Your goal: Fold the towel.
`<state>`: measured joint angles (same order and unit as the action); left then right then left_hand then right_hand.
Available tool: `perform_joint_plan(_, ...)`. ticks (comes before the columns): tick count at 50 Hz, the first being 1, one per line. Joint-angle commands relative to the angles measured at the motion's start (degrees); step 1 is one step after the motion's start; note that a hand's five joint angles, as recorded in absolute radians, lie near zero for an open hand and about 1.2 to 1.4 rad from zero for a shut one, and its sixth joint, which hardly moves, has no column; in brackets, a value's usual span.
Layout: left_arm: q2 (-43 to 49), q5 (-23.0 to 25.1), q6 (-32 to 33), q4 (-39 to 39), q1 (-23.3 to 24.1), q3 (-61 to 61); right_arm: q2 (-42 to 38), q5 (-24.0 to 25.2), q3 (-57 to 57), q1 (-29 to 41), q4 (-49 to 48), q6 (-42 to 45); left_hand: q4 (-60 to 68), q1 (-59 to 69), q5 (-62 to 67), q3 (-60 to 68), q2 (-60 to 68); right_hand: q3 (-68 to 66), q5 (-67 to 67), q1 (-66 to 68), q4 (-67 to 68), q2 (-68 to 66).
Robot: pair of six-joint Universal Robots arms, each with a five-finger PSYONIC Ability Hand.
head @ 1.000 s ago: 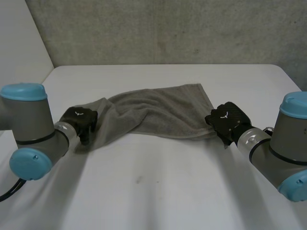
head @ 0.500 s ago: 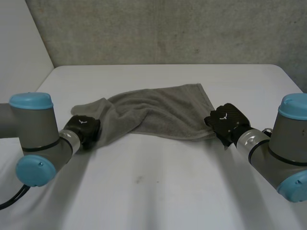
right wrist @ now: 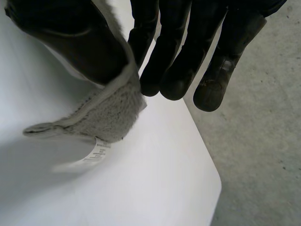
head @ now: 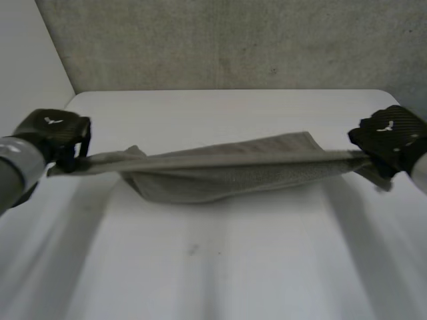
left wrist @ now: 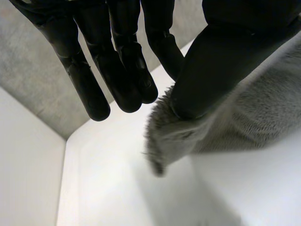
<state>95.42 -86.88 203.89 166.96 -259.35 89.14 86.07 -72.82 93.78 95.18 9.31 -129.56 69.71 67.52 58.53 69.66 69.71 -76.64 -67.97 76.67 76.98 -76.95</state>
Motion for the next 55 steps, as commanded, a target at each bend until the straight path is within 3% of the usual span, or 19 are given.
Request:
perform_joint_plan(1,-11.55,3.72,8.00,-9.81,-5.45,6.04,10.06,4.96,1.67,-8.33,11.32,6.85,10.29,12.48,11.47,10.34,10.29,-3.36,-2.03,3.33,3.02,-3.05)
perform_joint_plan(9,-19.83,8.56,10.39,-12.62,-8.19,8.25,13.77,11.64,0.35,-12.83,16.97,9.76,10.29,12.48,11.47,10.34,10.29,-3.36,-2.03,3.33,3.02,-3.05)
perform_joint_plan(14,-20.19,9.27,10.30,-12.98,-7.48,7.89,13.33,11.74,0.00,-12.92,17.33,10.20,10.29,12.48,11.47,10.34,10.29,-3.36,-2.03,3.33,3.02,-3.05)
perform_joint_plan(22,-11.58,9.09,10.30,-12.71,-6.16,8.95,6.12,10.51,0.35,-12.30,18.03,12.93,10.29,12.48,11.47,10.34,10.29,-3.36,-2.03,3.33,3.02,-3.05)
perform_joint_plan(26,-4.19,9.89,9.78,-12.01,-2.03,8.69,1.55,6.73,-0.27,-10.63,18.20,13.37,10.29,12.48,11.47,10.34,10.29,-3.36,-2.03,3.33,3.02,-3.05)
perform_joint_plan(27,-1.76,10.41,9.78,-10.97,0.93,8.69,0.51,5.51,-0.35,-9.33,18.03,13.28,10.29,12.48,11.47,10.34,10.29,-3.36,-2.03,3.33,3.02,-3.05)
perform_joint_plan(28,0.44,10.85,9.78,-9.74,4.09,9.29,-0.37,4.80,-0.35,-7.92,17.77,13.11,-3.84,-1.66,-2.66,-3.79,-3.85,-3.36,-2.03,3.33,3.02,-3.05)
perform_joint_plan(32,2.84,12.52,9.78,-6.03,8.95,11.94,-1.61,4.27,0.00,-5.97,16.97,12.49,-12.73,-10.54,-11.55,-12.68,-12.74,-3.36,-2.03,3.33,3.02,-3.05)
perform_joint_plan(34,2.84,14.88,9.95,-0.35,10.97,16.57,-2.31,4.18,1.05,-5.89,15.05,12.05,-16.59,-14.40,-15.40,-16.53,-16.59,-3.36,-2.03,3.33,3.02,-3.05)
perform_joint_plan(39,0.30,15.60,10.39,7.57,12.03,24.13,-2.58,4.18,2.80,-5.89,11.10,10.74,-18.78,-16.59,-17.60,-18.73,-18.79,-3.36,-2.03,3.33,3.02,-3.05)
perform_joint_plan(43,-1.03,15.78,10.48,12.41,14.05,29.15,-2.49,4.36,4.74,-5.97,8.10,9.42,-31.71,-29.52,-30.52,-31.65,-31.71,-3.36,-2.03,3.33,3.02,-3.05)
perform_joint_plan(55,-1.03,15.77,10.57,17.61,13.70,34.00,-2.40,4.53,8.79,-5.97,4.23,9.32,-37.46,-35.27,-36.28,-37.41,-37.46,-3.36,-2.03,3.33,3.02,-3.05)
